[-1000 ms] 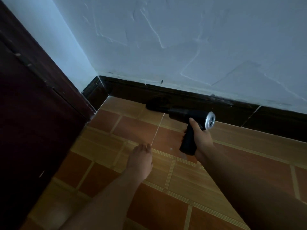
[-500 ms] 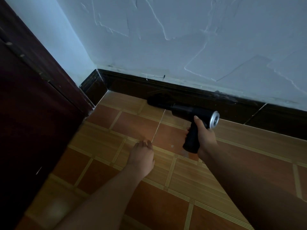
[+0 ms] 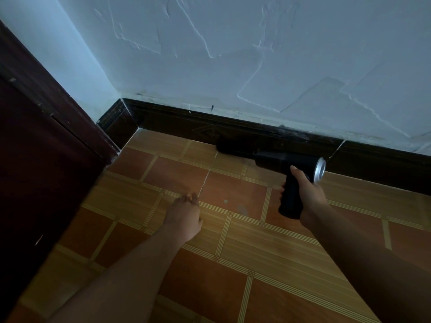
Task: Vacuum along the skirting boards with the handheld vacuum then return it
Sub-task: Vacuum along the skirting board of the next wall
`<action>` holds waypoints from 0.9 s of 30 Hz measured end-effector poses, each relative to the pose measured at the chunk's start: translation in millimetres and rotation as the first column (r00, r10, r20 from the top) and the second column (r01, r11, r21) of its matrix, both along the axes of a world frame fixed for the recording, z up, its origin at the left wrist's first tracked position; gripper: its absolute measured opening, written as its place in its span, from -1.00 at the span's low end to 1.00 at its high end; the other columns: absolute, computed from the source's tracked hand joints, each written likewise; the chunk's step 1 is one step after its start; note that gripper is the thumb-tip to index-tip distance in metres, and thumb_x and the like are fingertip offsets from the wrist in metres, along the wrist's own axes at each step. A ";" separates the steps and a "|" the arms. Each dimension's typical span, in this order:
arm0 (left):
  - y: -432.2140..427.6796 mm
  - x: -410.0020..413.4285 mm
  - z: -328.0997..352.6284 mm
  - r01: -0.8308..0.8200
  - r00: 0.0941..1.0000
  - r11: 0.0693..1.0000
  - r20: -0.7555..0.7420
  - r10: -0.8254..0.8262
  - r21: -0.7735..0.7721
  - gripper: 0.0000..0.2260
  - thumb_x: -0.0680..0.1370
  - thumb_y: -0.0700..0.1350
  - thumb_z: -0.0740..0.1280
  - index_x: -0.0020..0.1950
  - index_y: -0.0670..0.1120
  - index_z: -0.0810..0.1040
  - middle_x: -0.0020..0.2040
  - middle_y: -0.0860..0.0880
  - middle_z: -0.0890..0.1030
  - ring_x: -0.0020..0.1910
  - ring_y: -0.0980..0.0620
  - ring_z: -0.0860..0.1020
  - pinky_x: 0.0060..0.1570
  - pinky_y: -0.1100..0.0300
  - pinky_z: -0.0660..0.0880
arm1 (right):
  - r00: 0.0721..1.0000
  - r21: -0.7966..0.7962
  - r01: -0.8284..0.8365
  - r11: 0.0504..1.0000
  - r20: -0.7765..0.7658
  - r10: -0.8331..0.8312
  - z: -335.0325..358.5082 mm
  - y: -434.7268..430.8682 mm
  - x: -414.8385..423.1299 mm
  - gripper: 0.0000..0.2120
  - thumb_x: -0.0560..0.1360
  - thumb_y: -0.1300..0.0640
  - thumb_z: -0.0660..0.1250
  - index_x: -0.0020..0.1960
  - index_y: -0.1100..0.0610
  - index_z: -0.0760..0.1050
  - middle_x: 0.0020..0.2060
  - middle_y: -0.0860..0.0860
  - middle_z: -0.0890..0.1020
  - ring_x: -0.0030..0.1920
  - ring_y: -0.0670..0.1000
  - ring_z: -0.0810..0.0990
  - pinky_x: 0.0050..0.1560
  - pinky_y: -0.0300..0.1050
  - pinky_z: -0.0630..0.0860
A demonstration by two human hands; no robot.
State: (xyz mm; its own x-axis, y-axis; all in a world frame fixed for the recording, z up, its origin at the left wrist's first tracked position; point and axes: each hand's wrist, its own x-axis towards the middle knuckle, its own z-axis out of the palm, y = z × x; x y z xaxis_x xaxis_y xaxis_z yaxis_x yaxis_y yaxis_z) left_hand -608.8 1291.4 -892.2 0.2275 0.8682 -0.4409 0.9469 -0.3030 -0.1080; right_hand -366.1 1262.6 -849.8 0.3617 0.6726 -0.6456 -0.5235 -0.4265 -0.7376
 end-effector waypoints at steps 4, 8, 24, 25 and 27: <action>-1.2 1.4 -0.8 0.009 1.000 1.000 -0.011 -0.009 0.020 -0.41 0.60 0.00 0.17 0.53 -0.21 0.04 0.47 -0.17 0.27 0.41 -0.10 0.29 0.35 0.08 0.28 | 1.000 -0.005 0.005 1.000 0.026 -0.005 1.1 -3.6 9.0 -0.80 0.48 0.03 0.35 -0.06 0.15 0.44 -0.28 0.08 0.55 -0.32 0.04 0.53 -0.28 -0.07 0.48; -1.8 1.0 -1.7 0.025 0.999 0.999 -0.024 -0.024 0.038 -0.41 0.61 0.00 0.15 0.53 -0.22 0.02 0.50 -0.18 0.21 0.47 -0.10 0.21 0.40 0.08 0.21 | 1.000 -0.003 0.000 1.000 0.009 0.000 1.1 -3.7 7.5 -0.79 0.48 0.03 0.34 -0.03 0.15 0.45 -0.28 0.08 0.55 -0.33 0.03 0.52 -0.28 -0.07 0.48; 3.5 -12.8 -7.7 0.091 0.994 0.989 0.046 -0.097 0.112 -0.55 0.59 -0.06 0.18 0.43 -0.21 0.24 0.28 -0.12 0.49 0.23 -0.05 0.46 0.19 0.14 0.47 | 0.998 0.000 -0.020 1.000 -0.051 0.020 -19.5 24.9 -31.0 -0.66 0.49 0.01 0.34 0.15 0.21 0.44 -0.32 0.08 0.54 -0.36 0.01 0.53 -0.33 -0.10 0.49; 3.5 -13.8 -8.0 0.099 0.993 0.988 0.049 -0.105 0.115 -0.56 0.59 -0.06 0.18 0.43 -0.21 0.24 0.29 -0.13 0.48 0.23 -0.05 0.47 0.19 0.14 0.47 | 0.998 0.003 -0.019 1.000 -0.057 0.019 -20.5 27.9 -35.4 -0.67 0.49 0.02 0.34 0.14 0.21 0.44 -0.33 0.08 0.54 -0.37 0.01 0.52 -0.34 -0.10 0.49; 3.6 -15.4 -8.5 0.114 0.991 0.986 0.050 -0.121 0.120 -0.56 0.60 -0.07 0.17 0.43 -0.22 0.24 0.28 -0.13 0.48 0.22 -0.05 0.47 0.18 0.14 0.47 | 0.998 0.007 -0.021 1.000 -0.060 0.021 -22.4 34.5 -44.5 -0.69 0.49 0.02 0.34 0.10 0.21 0.44 -0.33 0.08 0.54 -0.38 0.02 0.52 -0.34 -0.10 0.49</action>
State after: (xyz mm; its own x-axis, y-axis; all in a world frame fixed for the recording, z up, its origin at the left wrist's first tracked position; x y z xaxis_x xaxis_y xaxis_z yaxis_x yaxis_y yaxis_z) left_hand -624.2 1295.0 -900.8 0.3529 0.8785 -0.3220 0.9110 -0.4012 -0.0961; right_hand -410.7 1297.1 -872.2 0.3084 0.6840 -0.6611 -0.5575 -0.4331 -0.7082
